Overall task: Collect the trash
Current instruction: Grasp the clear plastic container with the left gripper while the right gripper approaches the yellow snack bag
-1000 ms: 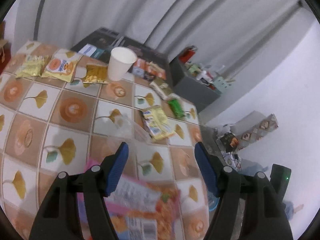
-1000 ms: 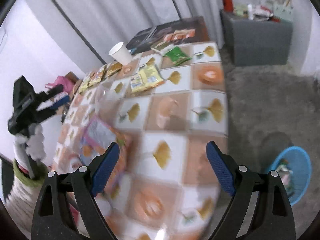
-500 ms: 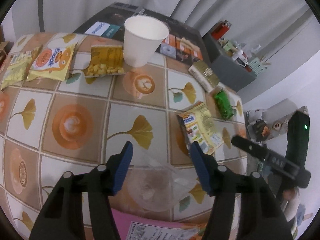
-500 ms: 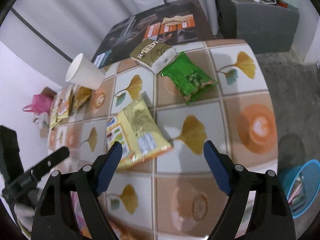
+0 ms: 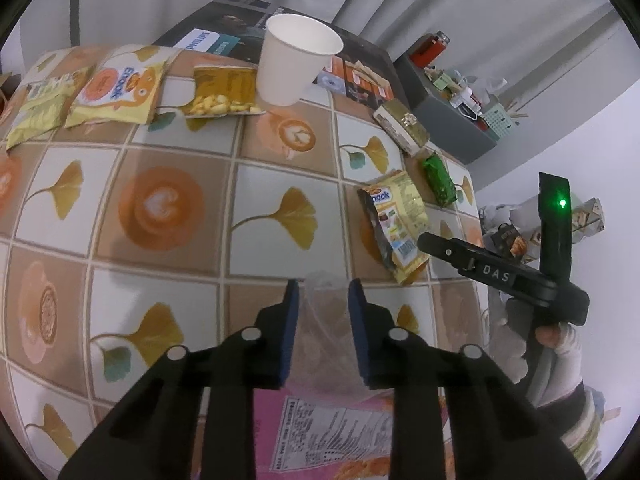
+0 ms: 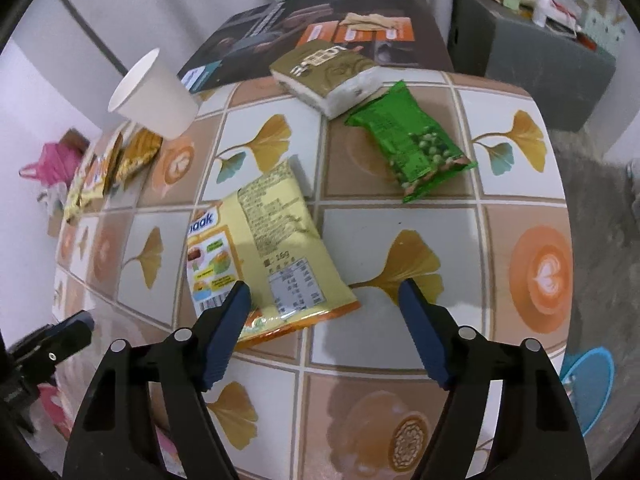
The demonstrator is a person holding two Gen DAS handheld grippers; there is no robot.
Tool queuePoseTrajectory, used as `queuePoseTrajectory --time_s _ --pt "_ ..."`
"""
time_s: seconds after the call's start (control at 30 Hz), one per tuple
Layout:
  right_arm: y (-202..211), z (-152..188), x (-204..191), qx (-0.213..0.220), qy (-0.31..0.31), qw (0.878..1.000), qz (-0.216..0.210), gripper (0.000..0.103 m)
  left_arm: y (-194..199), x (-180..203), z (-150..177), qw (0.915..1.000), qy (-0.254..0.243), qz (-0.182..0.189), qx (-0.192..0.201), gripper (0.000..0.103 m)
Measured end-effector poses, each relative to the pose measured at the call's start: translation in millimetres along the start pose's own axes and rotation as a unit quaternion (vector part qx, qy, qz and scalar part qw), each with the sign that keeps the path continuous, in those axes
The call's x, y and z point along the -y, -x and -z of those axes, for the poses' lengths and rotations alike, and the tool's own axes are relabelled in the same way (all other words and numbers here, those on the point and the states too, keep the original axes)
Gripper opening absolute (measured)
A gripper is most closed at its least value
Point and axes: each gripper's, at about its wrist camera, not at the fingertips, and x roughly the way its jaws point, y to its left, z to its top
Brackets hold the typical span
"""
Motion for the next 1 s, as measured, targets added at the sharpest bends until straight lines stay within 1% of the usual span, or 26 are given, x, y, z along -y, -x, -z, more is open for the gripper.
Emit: queuePoseTrajectory --time_s 0.07,0.13,0.27,0.47,0.53,0.57,0.6,0.63,0.8,1.0 --pt "0.9 4.1 -5.3 0.002 0.013 1.0 0.011 0.064 3.2 -1.9 5.2 1.0 -0.003 -0.002 0.003 0.02" --pt "1.4 6.5 -8.7 0.003 0.022 1.0 0.021 0.056 4.4 -3.4 9.0 1.0 -0.006 -0.004 0.003 0.017" --pt "3.7 9.4 -11.3 0.006 0.028 0.999 0.033 0.045 8.5 -7.0 15.3 0.9999 -0.013 -0.005 0.006 0.01" --pt "6.1 11.7 -9.9 0.014 0.025 0.999 0.044 0.027 16.1 -5.0 20.7 0.9992 -0.032 -0.008 0.023 0.007" --pt "6.0 12.2 -11.1 0.019 0.025 0.998 0.05 0.017 17.0 -4.2 21.3 0.999 -0.035 -0.007 0.027 0.007" --pt "6.6 12.2 -11.3 0.021 0.025 0.998 0.052 0.016 17.3 -3.8 21.6 0.9989 -0.036 -0.008 0.029 0.006" --pt "7.5 12.5 -10.6 0.022 0.024 0.998 0.051 0.005 17.4 -3.4 21.8 0.9988 -0.038 -0.009 0.031 0.006" --pt "8.1 13.0 -9.5 0.023 0.024 0.998 0.051 0.001 17.5 -3.1 21.8 0.9986 -0.038 -0.009 0.034 0.006" --pt "13.6 16.7 -6.6 0.029 0.023 0.998 0.048 0.0 20.1 -2.7 23.5 0.9984 -0.038 -0.008 0.042 0.006" --pt "21.2 17.5 -3.5 0.04 0.016 0.999 0.034 0.0 24.3 -2.0 23.1 0.9979 -0.037 -0.008 0.053 0.006"
